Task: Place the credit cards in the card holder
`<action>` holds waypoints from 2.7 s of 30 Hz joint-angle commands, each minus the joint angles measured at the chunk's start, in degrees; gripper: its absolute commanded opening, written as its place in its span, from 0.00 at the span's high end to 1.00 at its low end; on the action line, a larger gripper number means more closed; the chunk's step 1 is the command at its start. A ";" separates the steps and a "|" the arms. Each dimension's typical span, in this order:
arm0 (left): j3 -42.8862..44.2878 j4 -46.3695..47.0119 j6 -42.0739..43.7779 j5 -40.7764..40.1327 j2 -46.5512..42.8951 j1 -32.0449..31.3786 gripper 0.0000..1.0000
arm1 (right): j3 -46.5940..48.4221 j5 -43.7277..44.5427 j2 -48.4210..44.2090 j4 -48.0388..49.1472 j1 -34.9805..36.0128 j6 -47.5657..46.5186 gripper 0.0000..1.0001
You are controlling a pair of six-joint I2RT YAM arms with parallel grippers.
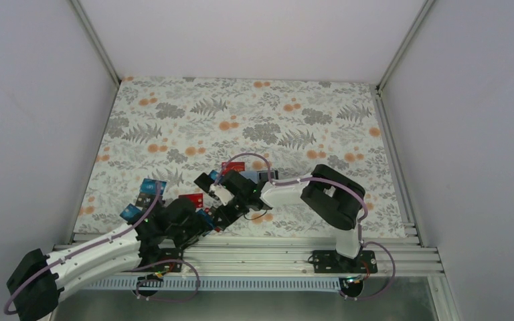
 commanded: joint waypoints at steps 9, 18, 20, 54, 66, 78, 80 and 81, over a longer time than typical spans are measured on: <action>-2.15 5.33 -2.91 -4.38 -2.63 -0.21 0.43 | -1.85 0.40 1.85 -0.24 0.70 0.81 0.95; -2.25 7.12 -3.48 -6.80 -1.51 -0.21 0.52 | -1.91 -1.62 2.80 -0.08 0.87 0.07 0.96; -2.26 7.21 -3.70 -7.59 -1.56 -0.21 0.54 | -1.99 -1.70 2.86 -0.08 0.95 0.06 0.95; 5.89 0.79 -0.11 -12.78 0.77 -0.26 0.98 | -2.56 0.02 1.75 -0.40 0.89 0.49 0.96; 7.32 0.24 0.89 -13.82 2.39 -0.30 0.98 | -3.09 0.98 0.92 -0.41 0.78 0.63 0.95; 15.29 -4.13 7.51 -19.65 4.11 -0.41 0.98 | -5.28 5.27 -12.47 -4.34 -2.98 -0.33 0.94; 17.34 -4.79 9.86 -21.48 4.08 -0.40 0.98 | -4.82 5.75 -16.57 -6.32 -4.37 -0.82 0.91; 19.04 -4.85 11.12 -22.43 4.16 -0.39 0.98 | -4.50 5.79 -18.74 -7.23 -5.20 -0.94 0.90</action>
